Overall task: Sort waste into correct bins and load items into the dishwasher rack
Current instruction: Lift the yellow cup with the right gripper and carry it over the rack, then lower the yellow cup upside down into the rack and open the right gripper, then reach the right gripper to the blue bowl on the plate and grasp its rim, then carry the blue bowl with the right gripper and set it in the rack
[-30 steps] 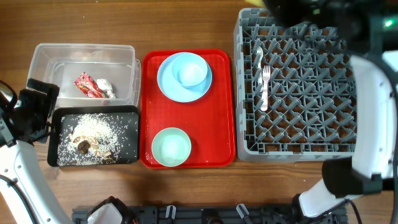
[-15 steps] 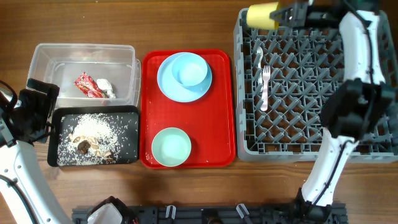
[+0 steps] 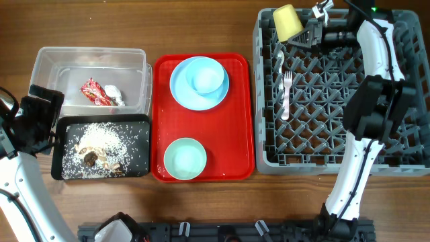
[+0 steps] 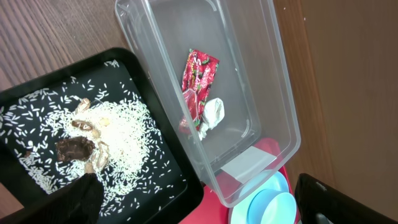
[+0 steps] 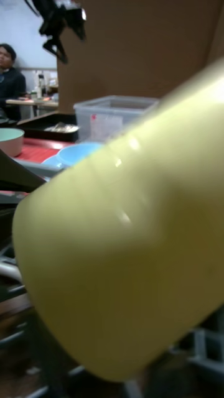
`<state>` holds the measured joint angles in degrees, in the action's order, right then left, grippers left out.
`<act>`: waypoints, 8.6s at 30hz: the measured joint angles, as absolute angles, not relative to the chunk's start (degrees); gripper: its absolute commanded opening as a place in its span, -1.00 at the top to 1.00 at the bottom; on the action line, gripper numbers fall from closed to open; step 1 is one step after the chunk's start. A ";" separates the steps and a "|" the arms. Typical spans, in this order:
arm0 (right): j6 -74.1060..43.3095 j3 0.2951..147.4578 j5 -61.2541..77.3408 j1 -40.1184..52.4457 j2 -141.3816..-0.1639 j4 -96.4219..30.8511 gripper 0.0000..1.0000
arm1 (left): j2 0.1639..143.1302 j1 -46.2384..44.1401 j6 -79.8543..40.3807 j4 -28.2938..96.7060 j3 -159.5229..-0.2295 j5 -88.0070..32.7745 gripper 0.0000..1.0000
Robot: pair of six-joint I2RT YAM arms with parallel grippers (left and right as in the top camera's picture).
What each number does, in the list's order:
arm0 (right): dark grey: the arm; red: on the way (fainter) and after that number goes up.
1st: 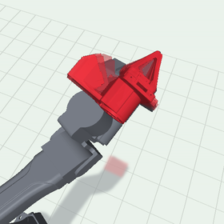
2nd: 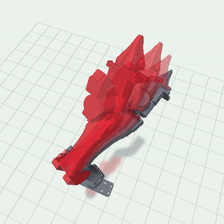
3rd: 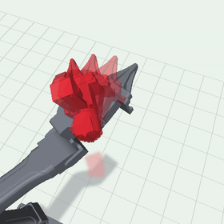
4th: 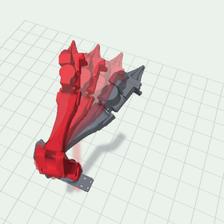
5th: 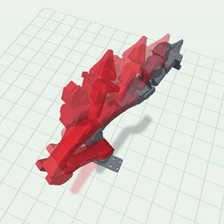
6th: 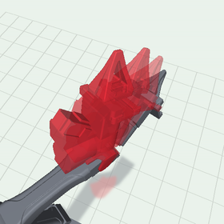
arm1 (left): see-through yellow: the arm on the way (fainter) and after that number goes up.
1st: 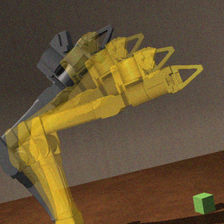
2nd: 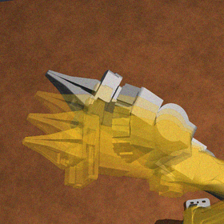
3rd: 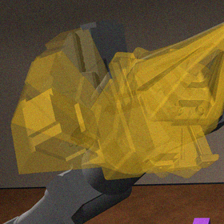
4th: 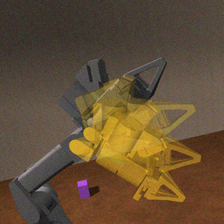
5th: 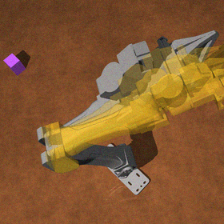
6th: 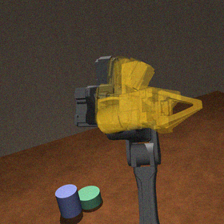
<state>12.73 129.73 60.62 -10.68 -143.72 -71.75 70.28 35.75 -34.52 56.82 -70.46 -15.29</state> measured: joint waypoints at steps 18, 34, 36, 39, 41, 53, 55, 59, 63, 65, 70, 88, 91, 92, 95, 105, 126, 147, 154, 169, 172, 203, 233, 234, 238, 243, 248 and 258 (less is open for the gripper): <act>12.91 129.71 37.78 -16.36 -129.88 -76.47 0.80 | 70.28 35.75 -34.52 56.82 -70.46 -15.29 -1.00; 1.23 129.73 6.20 4.93 -115.22 -66.57 0.92 | 70.28 35.75 -34.52 56.84 -70.46 -15.29 -1.00; 0.36 129.73 5.17 4.69 -116.75 -66.30 0.91 | 70.28 35.75 -34.52 56.84 -70.46 -15.29 -1.00; -0.27 129.73 4.38 4.69 -120.68 -66.26 0.91 | 70.28 35.75 -34.52 56.84 -70.46 -15.29 -1.00; -0.43 129.73 4.16 4.69 -124.07 -65.87 0.91 | 70.28 35.75 -34.52 56.82 -70.46 -15.29 -1.00; -0.45 129.67 4.03 4.69 -131.61 -66.17 0.90 | 70.28 35.75 -34.52 56.84 -70.46 -15.29 -1.00; -0.45 129.67 4.03 4.69 -131.72 -66.19 0.91 | 70.28 35.75 -34.52 56.84 -70.46 -15.29 -1.00; -0.45 129.67 4.03 4.69 -132.00 -66.22 0.91 | 70.28 35.75 -34.52 56.84 -70.46 -15.29 -1.00; -0.45 129.67 4.03 4.69 -132.03 -66.22 0.90 | 70.28 35.75 -34.52 56.84 -70.46 -15.29 -1.00; -0.45 129.67 4.03 4.69 -132.03 -66.22 0.90 | 70.28 35.75 -34.52 56.82 -70.46 -15.29 -1.00; -0.45 128.66 4.05 4.69 -132.00 -65.17 0.90 | 70.28 35.75 -34.52 56.84 -70.46 -15.29 -1.00; -0.80 125.01 11.70 5.08 -116.53 -65.19 0.73 | 70.28 35.75 -34.52 56.84 -70.46 -15.29 -1.00; -0.82 125.08 16.86 8.49 -114.52 -66.48 0.71 | 70.28 35.75 -34.52 56.84 -70.46 -15.29 -1.00; -0.80 124.99 17.87 10.92 -114.54 -66.63 0.72 | 70.28 35.75 -34.52 56.84 -70.46 -15.29 -1.00; -0.78 124.51 17.85 18.00 -114.56 -66.63 0.71 | 70.28 35.75 -34.52 56.84 -70.46 -15.31 -1.00; -0.23 119.77 7.11 40.05 -119.31 -65.01 0.50 | 70.28 35.75 -34.52 56.84 -70.46 -15.29 -0.99; 0.49 113.69 2.24 41.36 -135.22 -50.48 0.35 | 70.28 35.75 -34.52 56.84 -70.46 -15.29 -1.00; 1.19 113.69 -3.11 39.24 -127.74 -48.60 0.34 | 70.28 35.75 -34.52 56.84 -70.46 -15.29 -1.00; 1.19 113.03 -2.57 38.89 -133.69 -50.00 0.35 | 70.28 35.75 -34.52 56.84 -70.46 -15.29 -1.00; 0.67 112.84 -1.04 38.89 -134.72 -52.58 0.53 | 70.28 35.75 -34.52 56.84 -70.46 -15.31 -1.00; 0.47 112.84 0.47 38.89 -134.72 -52.71 0.52 | 70.28 35.75 -34.52 56.84 -70.46 -15.29 -1.00; 4.38 112.86 -0.10 38.89 -134.17 -51.29 0.91 | 70.28 35.75 -34.52 56.84 -70.46 -15.29 -1.00; 12.99 106.89 76.73 -9.82 -99.55 -88.90 0.92 | 70.28 35.75 -34.52 56.90 -70.46 -15.29 -1.00; 16.99 104.57 78.48 -10.83 -99.55 -90.89 0.91 | 70.26 35.75 -34.52 56.97 -70.46 -15.29 -1.00; 25.65 94.94 80.82 -12.23 -99.72 -90.94 0.91 | 70.28 35.75 -34.52 56.93 -70.46 -15.29 -1.00; 29.69 81.23 81.91 -12.32 -99.88 -85.69 0.91 | 70.28 35.75 -34.52 56.88 -70.46 -15.29 -1.00; 30.96 72.66 82.43 -12.32 -99.98 -83.02 0.91 | 70.28 35.75 -34.52 56.88 -70.46 -15.29 -1.00; 32.73 67.83 82.48 -16.95 -99.98 -81.97 0.91 | 70.28 35.75 -34.52 56.90 -70.46 -15.29 -1.00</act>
<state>32.73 67.83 82.48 -16.95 -99.98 -81.97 70.28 35.75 -34.52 56.90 -70.46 -15.29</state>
